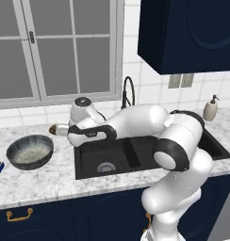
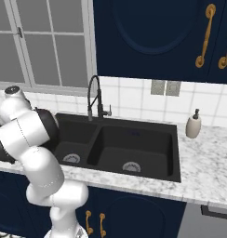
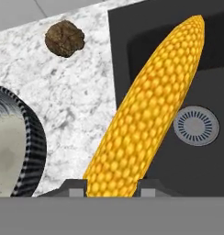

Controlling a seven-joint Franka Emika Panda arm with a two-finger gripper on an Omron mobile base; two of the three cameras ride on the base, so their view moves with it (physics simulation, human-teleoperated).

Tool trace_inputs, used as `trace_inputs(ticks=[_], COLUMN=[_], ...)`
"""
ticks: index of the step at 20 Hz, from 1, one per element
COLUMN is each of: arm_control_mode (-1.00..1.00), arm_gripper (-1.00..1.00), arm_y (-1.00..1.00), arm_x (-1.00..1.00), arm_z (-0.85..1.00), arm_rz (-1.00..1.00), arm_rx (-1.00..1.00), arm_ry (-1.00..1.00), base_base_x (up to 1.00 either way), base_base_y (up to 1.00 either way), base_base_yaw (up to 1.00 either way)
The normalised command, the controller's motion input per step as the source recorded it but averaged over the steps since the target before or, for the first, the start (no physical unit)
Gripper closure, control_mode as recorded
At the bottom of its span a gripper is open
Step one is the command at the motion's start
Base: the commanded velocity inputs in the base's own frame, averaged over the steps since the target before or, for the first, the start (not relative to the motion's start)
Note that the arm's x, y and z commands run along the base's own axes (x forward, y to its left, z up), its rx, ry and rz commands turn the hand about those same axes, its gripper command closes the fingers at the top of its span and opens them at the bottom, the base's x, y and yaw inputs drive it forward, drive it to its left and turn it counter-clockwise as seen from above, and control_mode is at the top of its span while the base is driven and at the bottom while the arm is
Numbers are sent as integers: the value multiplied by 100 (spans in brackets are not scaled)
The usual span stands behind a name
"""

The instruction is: Pick the corn from the sink and place it in the bowl. Then pick the bowl and place it in the microwave. Then close the microwave door and press the start button.

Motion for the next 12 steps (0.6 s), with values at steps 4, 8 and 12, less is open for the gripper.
trace_inputs(ticks=[4, 8, 12], arm_control_mode=[-100, -100, -100], arm_gripper=[100, 100, 100], arm_y=[100, 100, 100], arm_x=[0, 0, 0], arm_z=[13, 1, 8], arm_rz=[7, 6, 2], arm_rx=[-2, -3, 0], arm_ry=[15, 10, 5], base_base_x=[0, 0, 0], base_base_y=[0, 0, 0], base_base_yaw=[0, 0, 0])
